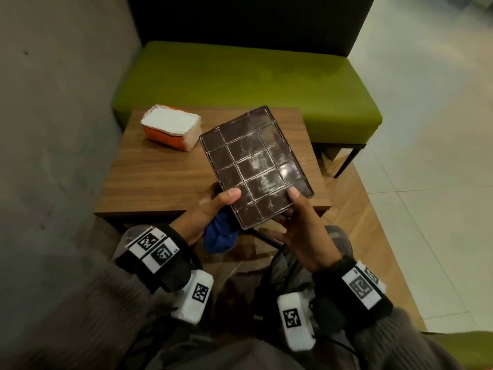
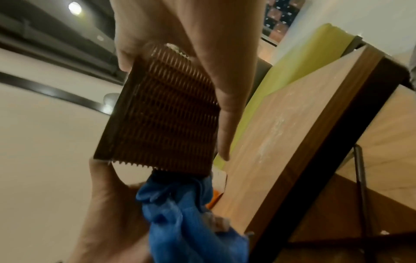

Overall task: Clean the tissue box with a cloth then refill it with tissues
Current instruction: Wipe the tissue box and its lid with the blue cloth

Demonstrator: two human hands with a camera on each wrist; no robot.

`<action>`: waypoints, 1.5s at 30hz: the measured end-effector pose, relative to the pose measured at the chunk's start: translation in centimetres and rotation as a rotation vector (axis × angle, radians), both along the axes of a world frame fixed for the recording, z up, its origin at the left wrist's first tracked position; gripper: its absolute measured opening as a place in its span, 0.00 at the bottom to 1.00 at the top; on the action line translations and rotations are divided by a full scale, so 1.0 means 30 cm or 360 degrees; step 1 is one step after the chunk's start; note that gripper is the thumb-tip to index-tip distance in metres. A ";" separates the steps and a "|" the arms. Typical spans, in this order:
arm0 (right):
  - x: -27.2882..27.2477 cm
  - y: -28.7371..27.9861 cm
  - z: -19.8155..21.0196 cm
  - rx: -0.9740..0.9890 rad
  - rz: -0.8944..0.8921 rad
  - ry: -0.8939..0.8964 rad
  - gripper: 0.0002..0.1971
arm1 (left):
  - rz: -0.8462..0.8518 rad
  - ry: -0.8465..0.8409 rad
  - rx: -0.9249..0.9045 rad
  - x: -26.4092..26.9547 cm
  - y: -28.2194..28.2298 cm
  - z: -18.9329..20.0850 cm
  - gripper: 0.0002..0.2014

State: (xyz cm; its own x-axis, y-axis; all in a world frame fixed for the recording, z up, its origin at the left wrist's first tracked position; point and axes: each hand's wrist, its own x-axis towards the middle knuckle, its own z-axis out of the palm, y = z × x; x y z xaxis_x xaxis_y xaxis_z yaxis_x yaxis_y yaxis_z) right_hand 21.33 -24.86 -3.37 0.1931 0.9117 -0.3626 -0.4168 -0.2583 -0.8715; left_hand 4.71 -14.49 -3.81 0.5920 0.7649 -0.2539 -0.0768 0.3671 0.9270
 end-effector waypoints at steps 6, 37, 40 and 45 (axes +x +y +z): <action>0.026 0.029 -0.010 0.0024 -0.0337 -0.0114 0.32 | -0.0062 0.0255 0.0150 -0.046 0.038 -0.037 0.46; -0.034 0.070 -0.043 -0.0207 -0.0480 -0.0276 0.51 | -0.0240 0.0633 0.2428 -0.055 -0.129 0.028 0.20; -0.036 0.067 -0.042 -0.0186 -0.0446 -0.0329 0.51 | -0.0125 0.0645 0.2280 -0.029 -0.116 0.064 0.20; -0.033 0.049 -0.024 -0.0076 -0.0471 -0.0378 0.45 | -0.0108 0.0639 0.2280 -0.010 -0.127 0.092 0.20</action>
State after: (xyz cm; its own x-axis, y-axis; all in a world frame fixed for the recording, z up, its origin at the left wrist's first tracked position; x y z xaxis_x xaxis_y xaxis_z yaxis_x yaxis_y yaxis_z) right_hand 20.33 -23.39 -4.09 0.5292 0.7872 -0.3168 -0.2674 -0.1996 -0.9427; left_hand 4.42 -18.31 -1.03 0.7104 0.4737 0.5205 0.2445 -0.8597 0.4486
